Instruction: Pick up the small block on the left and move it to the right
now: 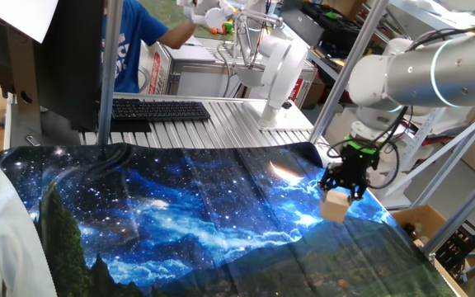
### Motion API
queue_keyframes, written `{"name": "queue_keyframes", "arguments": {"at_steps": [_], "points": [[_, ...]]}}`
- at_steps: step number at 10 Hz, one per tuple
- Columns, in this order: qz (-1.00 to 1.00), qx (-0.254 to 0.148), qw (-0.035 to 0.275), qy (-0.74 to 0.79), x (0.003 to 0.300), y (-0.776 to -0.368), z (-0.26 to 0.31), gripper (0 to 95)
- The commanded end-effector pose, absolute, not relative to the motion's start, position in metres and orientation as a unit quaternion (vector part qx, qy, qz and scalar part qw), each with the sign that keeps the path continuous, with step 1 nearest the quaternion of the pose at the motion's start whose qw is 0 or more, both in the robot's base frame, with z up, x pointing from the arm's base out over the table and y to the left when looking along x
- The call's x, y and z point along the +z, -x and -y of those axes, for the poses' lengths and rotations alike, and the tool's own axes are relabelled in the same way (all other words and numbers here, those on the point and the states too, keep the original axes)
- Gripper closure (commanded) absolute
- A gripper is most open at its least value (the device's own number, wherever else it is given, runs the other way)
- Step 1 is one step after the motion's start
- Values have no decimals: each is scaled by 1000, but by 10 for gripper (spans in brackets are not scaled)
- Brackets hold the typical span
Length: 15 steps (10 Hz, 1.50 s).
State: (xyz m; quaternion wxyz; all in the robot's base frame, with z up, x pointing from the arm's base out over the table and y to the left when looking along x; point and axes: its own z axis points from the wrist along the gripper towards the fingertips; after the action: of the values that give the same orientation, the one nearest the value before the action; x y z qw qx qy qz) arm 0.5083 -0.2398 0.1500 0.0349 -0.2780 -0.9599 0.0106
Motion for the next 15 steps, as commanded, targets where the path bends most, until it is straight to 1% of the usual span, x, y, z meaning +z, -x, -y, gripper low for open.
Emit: {"name": "queue_keyframes", "arguments": {"at_steps": [1,2,4,5,6,9,11,12,15], "points": [[963,11,30,268,151,-507,239,950],[967,10,10,254,151,-507,239,950],[979,9,1,203,151,-507,239,950],[987,7,-18,159,151,-507,239,950],[991,5,-29,131,151,-507,239,950],[995,0,-30,95,151,-507,239,950],[995,0,-30,97,151,-507,239,950],[994,-7,-25,109,150,-506,236,950],[991,-7,-27,134,144,-499,205,950]]}}
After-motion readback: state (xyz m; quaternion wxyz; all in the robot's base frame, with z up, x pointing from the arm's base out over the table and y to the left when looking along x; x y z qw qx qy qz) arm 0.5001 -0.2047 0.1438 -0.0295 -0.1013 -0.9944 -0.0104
